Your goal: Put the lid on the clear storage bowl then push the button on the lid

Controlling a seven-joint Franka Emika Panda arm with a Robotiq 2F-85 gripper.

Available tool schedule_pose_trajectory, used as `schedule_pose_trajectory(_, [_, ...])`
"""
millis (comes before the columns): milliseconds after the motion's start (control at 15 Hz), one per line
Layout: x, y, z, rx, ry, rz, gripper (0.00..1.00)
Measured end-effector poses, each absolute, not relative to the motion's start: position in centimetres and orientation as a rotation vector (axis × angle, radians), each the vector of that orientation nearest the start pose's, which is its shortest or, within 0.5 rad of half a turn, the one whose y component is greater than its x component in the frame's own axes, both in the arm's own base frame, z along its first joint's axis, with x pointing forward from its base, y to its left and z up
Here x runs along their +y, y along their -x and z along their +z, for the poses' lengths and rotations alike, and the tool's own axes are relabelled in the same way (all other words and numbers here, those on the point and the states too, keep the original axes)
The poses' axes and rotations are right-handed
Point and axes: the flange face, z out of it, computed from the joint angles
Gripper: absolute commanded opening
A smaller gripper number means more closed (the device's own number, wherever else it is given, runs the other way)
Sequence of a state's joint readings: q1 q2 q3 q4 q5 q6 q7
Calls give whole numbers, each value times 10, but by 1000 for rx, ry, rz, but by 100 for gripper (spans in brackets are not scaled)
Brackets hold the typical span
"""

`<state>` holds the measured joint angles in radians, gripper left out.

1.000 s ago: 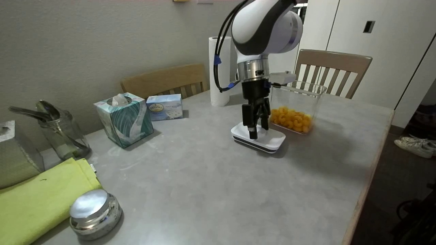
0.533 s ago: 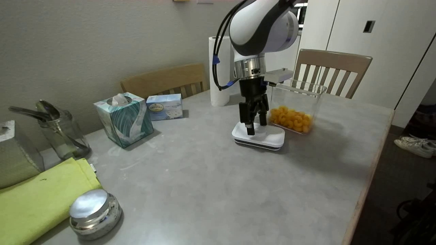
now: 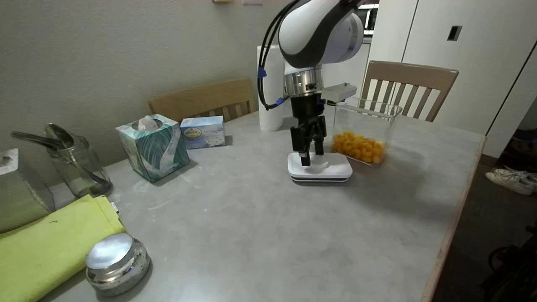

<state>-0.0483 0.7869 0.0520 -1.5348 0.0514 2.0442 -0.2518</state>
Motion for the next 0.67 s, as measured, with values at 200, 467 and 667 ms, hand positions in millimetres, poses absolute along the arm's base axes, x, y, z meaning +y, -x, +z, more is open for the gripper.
schedule_pose_trajectory(200, [6, -676, 166, -356, 2987, 406, 87])
schedule_pose_trajectory(467, [11, -676, 166, -506, 2988, 408, 89])
schedule_pose_trajectory(667, [12, -677, 166, -558, 2984, 396, 61])
